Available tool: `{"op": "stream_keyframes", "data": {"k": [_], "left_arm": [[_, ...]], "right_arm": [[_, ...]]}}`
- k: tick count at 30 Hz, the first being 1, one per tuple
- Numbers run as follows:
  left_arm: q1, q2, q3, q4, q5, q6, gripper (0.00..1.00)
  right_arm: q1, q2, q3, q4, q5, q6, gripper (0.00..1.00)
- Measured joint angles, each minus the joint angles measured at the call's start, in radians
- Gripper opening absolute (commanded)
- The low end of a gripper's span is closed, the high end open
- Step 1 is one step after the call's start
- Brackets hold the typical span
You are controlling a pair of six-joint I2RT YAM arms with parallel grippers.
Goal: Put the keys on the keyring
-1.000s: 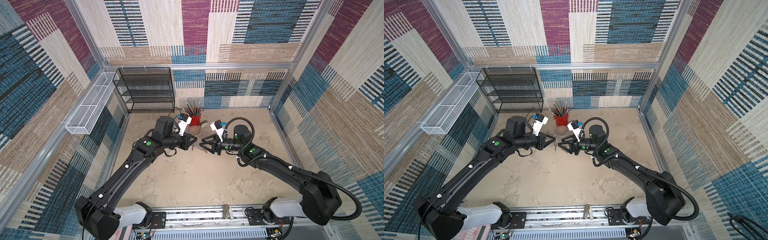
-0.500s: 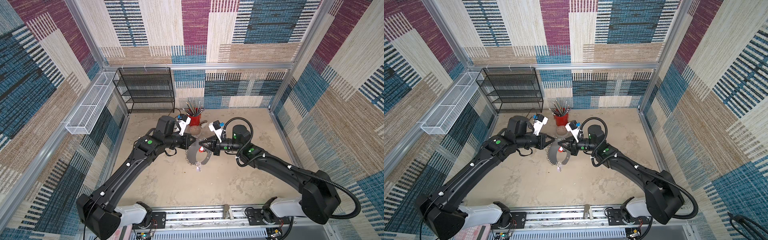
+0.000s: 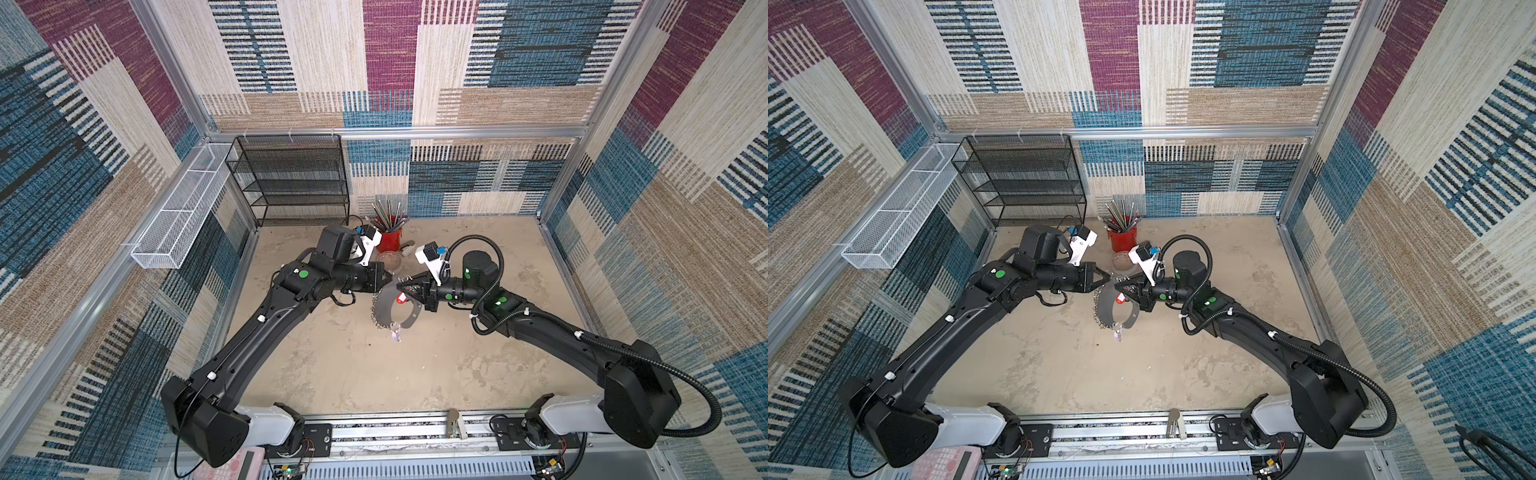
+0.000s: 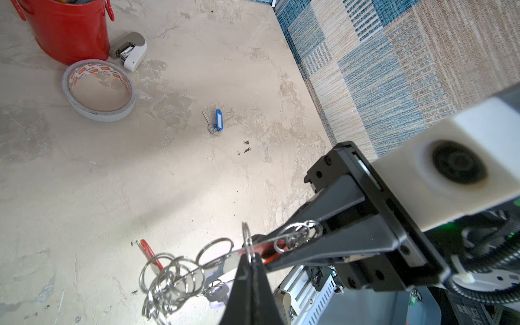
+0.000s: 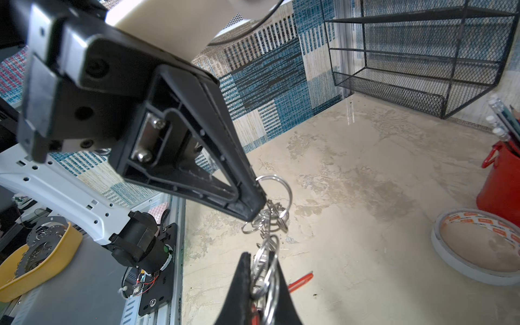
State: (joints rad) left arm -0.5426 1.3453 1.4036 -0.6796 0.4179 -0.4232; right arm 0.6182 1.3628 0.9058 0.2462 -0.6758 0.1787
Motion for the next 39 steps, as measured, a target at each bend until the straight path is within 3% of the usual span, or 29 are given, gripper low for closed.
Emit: {"op": "stream_keyframes", "data": {"k": [13,17,19,25,31,39], "left_arm": [[0.0,0.042,0.107,-0.126,0.001,0.008,0.0],[0.0,0.056,0.145,-0.171,0.001,0.045,0.0],[0.002,0.057,0.148,-0.182,0.008,0.066,0.0],[0.002,0.079,0.15,-0.199,0.043,0.13,0.0],[0.003,0.114,0.166,-0.228,0.063,0.201,0.0],[0.003,0.164,0.204,-0.294,0.113,0.349,0.0]], "right_arm": [[0.004,-0.01,-0.008,0.02,0.042,-0.034,0.0],[0.006,-0.013,-0.016,0.041,0.043,-0.048,0.18],[0.006,-0.015,-0.017,0.032,0.06,-0.048,0.35],[-0.006,-0.042,-0.023,-0.043,0.108,-0.047,0.52],[-0.061,-0.098,-0.04,-0.048,0.032,-0.02,0.55],[-0.118,-0.1,-0.055,-0.026,-0.084,0.023,0.44]]}}
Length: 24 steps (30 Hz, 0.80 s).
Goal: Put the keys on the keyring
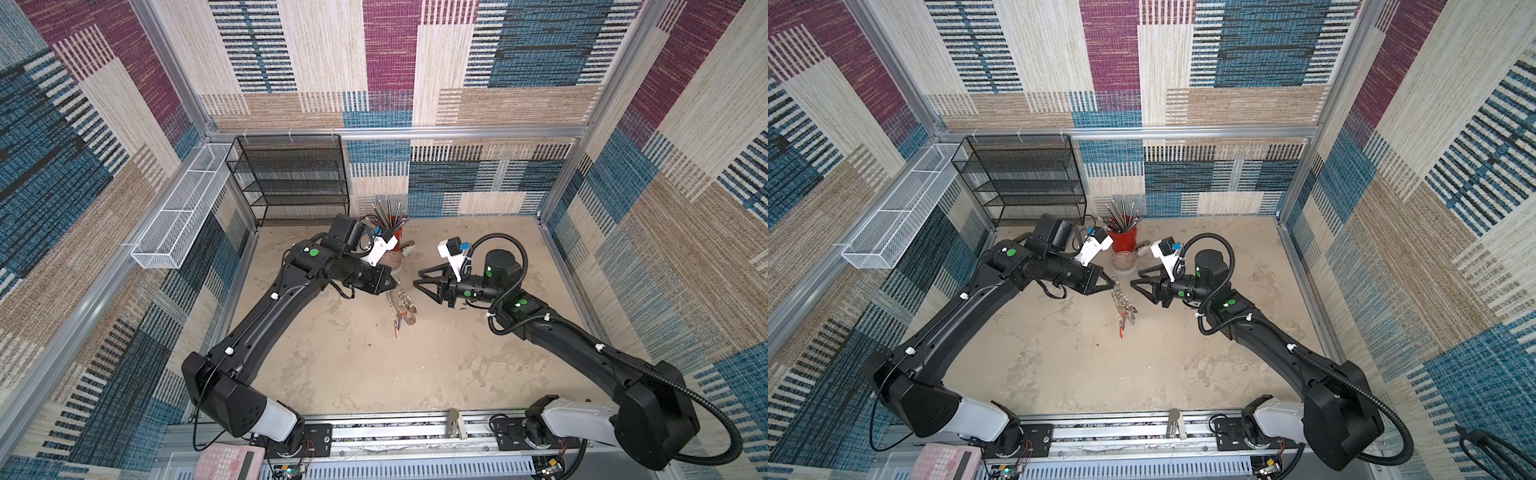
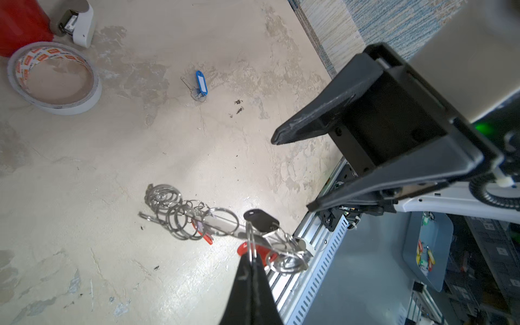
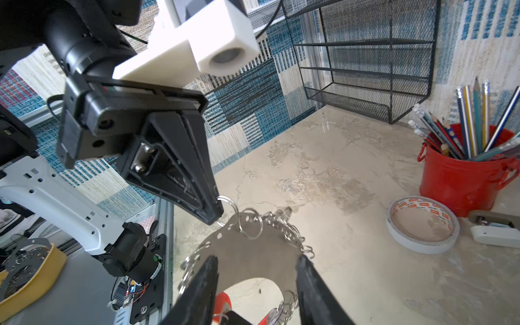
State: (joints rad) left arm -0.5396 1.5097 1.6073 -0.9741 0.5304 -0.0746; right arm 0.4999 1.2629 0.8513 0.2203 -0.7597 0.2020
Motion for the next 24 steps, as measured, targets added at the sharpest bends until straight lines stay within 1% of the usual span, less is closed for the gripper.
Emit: {"op": "stream_keyframes", "data": {"k": [4,9,14,16,24], "left_arm": [[0.0,0.019,0.001,-0.02,0.032,0.047,0.0],[0.0,0.026,0.001,-0.02,0.09,0.078,0.0],[0.0,0.026,0.001,-0.018,0.13,0.112,0.0],[0.0,0.027,0.001,-0.018,0.138,0.126,0.0],[-0.002,0.028,0.0,-0.018,0.163,0.141,0.0]], "right_arm": [[-0.002,0.01,-0.001,0.027,-0.06,0.011,0.44],[-0.002,0.028,-0.01,0.048,-0.129,0.026,0.43],[0.0,0.041,-0.011,0.057,-0.158,0.031,0.42],[0.002,0.047,-0.008,0.063,-0.172,0.034,0.4],[0.005,0.063,0.0,0.075,-0.196,0.037,0.34]]}}
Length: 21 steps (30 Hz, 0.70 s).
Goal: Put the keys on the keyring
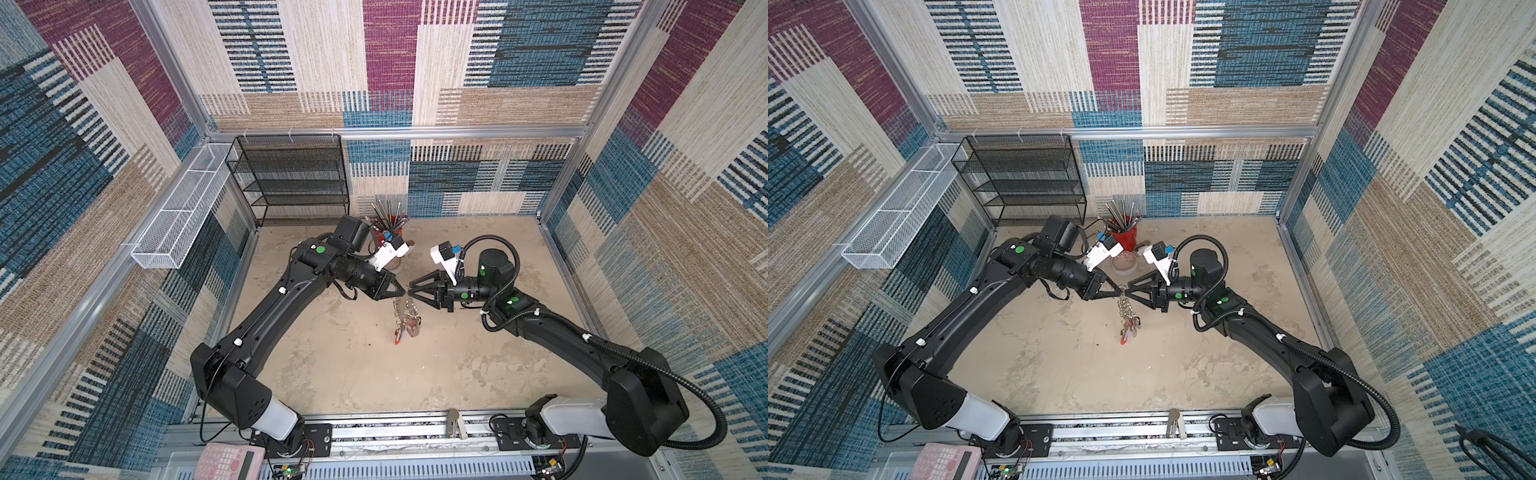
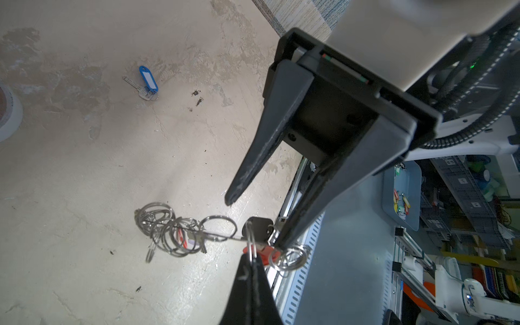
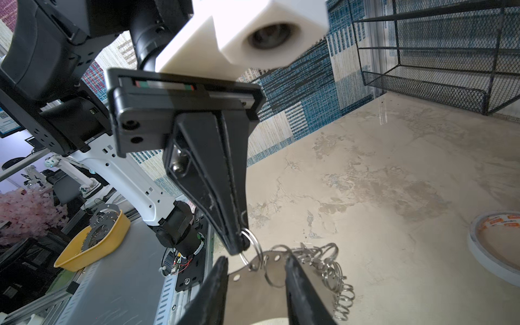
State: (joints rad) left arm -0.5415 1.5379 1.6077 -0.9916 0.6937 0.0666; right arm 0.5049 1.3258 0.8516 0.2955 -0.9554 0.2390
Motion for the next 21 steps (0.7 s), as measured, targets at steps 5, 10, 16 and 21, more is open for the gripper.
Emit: {"op": "stream_keyframes", "data": {"k": [5,10,16,21], "left_arm": [[0.0,0.001,-0.003,0.0,0.019,0.012,0.0],[0.0,0.0,-0.018,0.001,0.04,0.019,0.0],[0.0,0.0,-0.028,0.001,0.046,0.023,0.0],[0.0,0.0,-0.029,0.002,0.053,0.023,0.0]], "right_arm": [[0.005,0.011,0.0,0.002,-0.003,0.0,0.31],[0.008,0.016,0.006,0.003,-0.006,0.0,0.31],[0.008,0.026,0.006,0.005,-0.017,0.004,0.24],[0.01,0.027,0.0,0.018,-0.032,0.008,0.16]]}}
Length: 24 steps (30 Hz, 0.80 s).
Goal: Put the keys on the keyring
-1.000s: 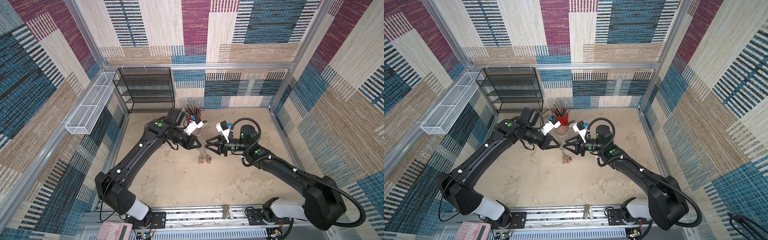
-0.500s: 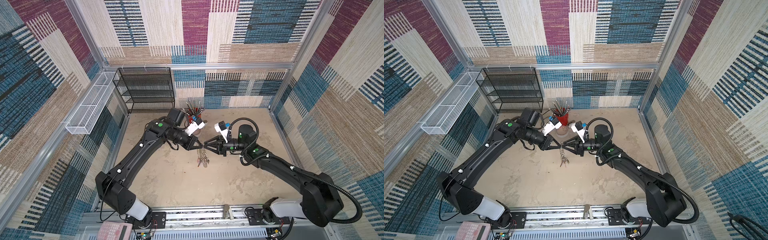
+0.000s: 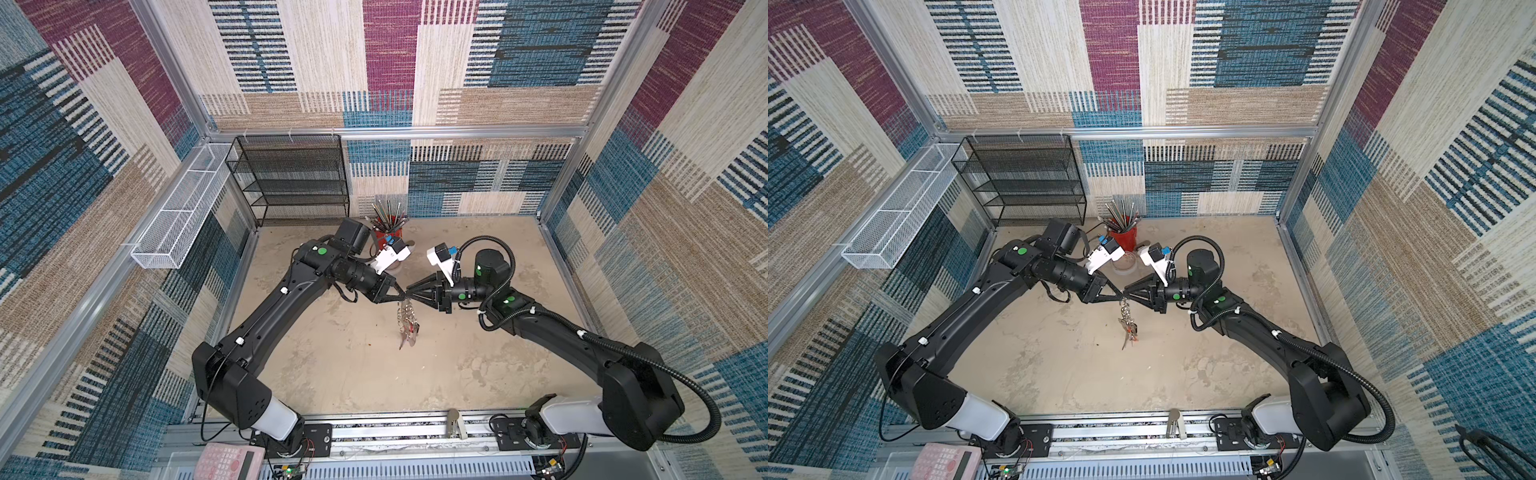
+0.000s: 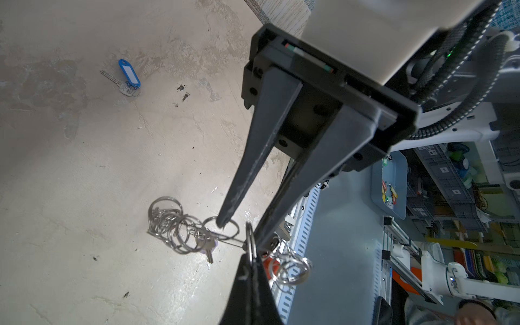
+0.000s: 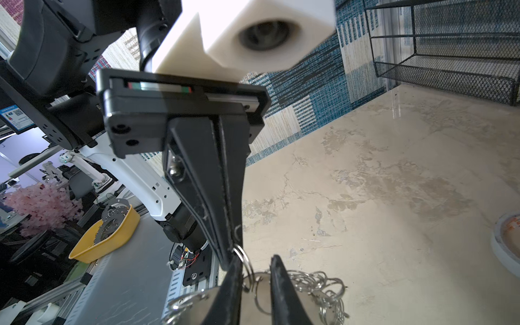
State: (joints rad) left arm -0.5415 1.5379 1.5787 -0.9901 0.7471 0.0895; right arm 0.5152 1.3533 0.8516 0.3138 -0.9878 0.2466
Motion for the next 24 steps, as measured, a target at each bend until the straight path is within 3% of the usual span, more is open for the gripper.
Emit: {"op": "stream_keyframes", "data": {"k": [9,18,24], "left_arm": [[0.002,0.0,-0.012,0.003,-0.002,0.013,0.0],[0.001,-0.019,-0.042,0.027,-0.004,0.014,0.0],[0.001,-0.109,-0.154,0.146,-0.011,-0.027,0.13]], "right_arm": [[0.003,0.0,-0.011,0.029,-0.04,0.024,0.0],[0.009,-0.008,-0.017,0.027,-0.036,0.029,0.0],[0.013,-0.009,-0.017,0.046,-0.038,0.048,0.0]]}}
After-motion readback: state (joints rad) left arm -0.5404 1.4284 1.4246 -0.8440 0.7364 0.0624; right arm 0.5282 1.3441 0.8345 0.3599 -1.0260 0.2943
